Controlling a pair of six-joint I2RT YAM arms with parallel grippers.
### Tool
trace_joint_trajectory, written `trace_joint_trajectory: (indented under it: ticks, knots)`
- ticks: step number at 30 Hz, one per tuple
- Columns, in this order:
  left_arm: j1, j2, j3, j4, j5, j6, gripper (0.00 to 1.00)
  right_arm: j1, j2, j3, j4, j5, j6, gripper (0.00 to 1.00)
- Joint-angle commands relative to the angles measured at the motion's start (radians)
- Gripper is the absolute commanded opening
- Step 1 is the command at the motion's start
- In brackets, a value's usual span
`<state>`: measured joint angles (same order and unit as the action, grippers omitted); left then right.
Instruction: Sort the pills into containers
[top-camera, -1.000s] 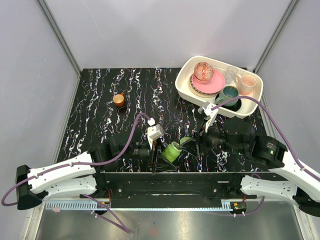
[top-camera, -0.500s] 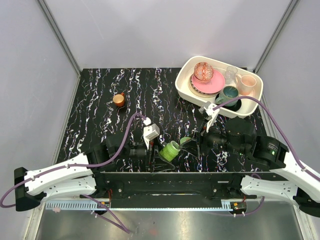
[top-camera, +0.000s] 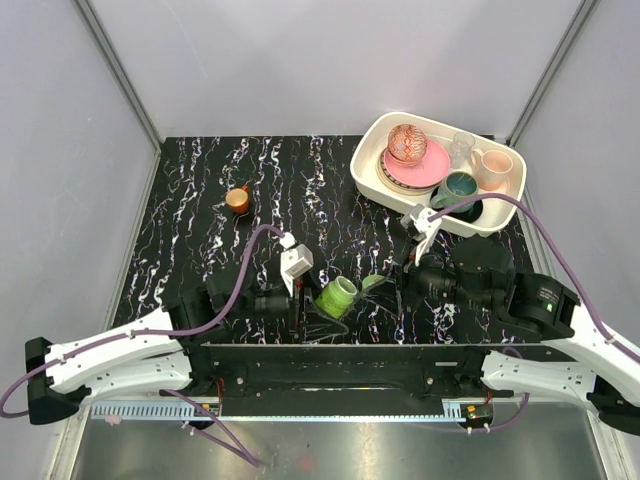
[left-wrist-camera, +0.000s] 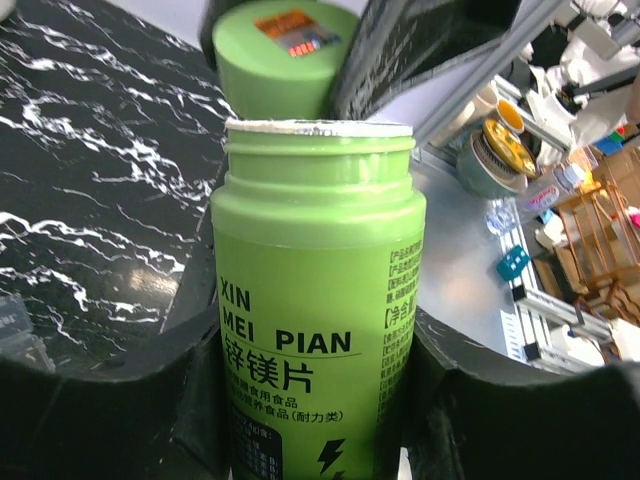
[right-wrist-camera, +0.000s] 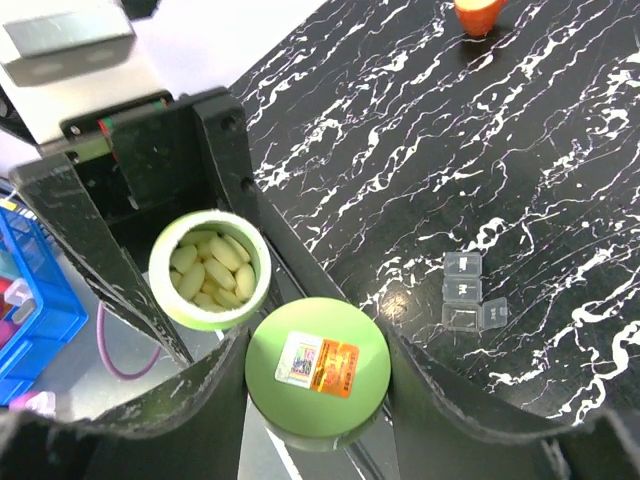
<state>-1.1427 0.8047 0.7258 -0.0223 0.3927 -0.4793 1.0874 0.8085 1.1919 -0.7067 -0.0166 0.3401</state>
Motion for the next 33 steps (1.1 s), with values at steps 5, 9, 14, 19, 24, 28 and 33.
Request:
trace_joint_trajectory:
  ticks: [5,9,14,19,24,28,33]
  knots:
    - [0.004,-0.006,-0.009,0.030,-0.127,0.014,0.00,0.006,-0.097,0.037,-0.022,0.260,0.013,0.00]
    - [0.004,0.027,-0.020,-0.036,-0.179,0.025,0.00,0.006,-0.129,0.028,-0.020,0.346,0.020,0.00]
    - [0.004,0.063,-0.042,-0.077,-0.247,0.041,0.00,0.006,-0.146,0.003,-0.028,0.357,0.033,0.00]
    - [0.001,0.096,-0.068,-0.097,-0.297,0.053,0.00,0.005,-0.158,-0.020,-0.030,0.362,0.030,0.00]
    - [0.000,0.136,-0.097,-0.099,-0.330,0.057,0.00,0.006,-0.164,-0.034,-0.036,0.371,0.022,0.00]
    - [-0.003,0.178,-0.108,-0.085,-0.334,0.061,0.00,0.006,-0.166,-0.046,-0.037,0.372,0.019,0.00]
    - [-0.006,0.238,-0.132,-0.036,-0.334,0.054,0.00,0.005,-0.172,-0.061,-0.040,0.376,0.016,0.00]
